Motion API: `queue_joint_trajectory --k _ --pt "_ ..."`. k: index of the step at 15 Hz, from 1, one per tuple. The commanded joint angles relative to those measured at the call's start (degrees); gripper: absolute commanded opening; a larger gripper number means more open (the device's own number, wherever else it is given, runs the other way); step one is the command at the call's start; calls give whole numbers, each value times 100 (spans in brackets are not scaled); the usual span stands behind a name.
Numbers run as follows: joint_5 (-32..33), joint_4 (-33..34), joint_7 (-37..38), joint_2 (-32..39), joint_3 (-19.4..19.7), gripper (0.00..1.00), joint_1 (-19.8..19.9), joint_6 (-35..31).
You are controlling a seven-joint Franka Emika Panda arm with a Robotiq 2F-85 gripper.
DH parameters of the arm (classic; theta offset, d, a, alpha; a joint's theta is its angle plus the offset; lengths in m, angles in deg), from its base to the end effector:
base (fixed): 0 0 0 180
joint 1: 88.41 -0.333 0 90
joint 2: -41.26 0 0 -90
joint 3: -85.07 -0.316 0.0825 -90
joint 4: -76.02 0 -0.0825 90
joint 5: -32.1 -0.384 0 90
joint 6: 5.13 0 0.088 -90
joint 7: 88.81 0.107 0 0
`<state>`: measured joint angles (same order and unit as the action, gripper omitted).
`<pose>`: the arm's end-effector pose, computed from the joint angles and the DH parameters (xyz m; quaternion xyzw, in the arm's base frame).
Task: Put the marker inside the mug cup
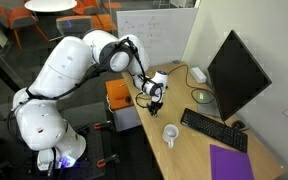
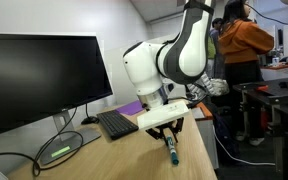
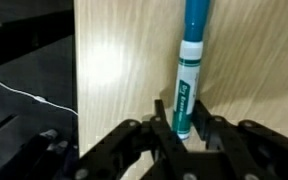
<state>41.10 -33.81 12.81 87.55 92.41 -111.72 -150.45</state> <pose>0.5619 0.1598 0.0558 0.7817 -0.6106 0.0255 0.1243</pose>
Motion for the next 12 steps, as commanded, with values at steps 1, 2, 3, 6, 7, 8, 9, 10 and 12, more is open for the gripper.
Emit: queue_joint_trajectory --k 1,2,3,6,7,8,9,10,12 --pt "61 -80 14 -13 156 5 -134 -178" --pt "58 -83 27 -8 167 1 -138 -178" --pt "57 -85 32 -10 178 5 -142 -175" --pt "109 -213 110 -174 284 5 -245 -253" --pt "104 -265 95 -266 301 5 -260 -263" --pt "167 -316 209 -372 431 5 -375 -272" --pt "306 -343 361 -476 618 5 -537 -209" --pt "468 -353 452 -582 776 5 -653 -111" --pt "1093 -332 1014 -729 1313 5 -1054 72"
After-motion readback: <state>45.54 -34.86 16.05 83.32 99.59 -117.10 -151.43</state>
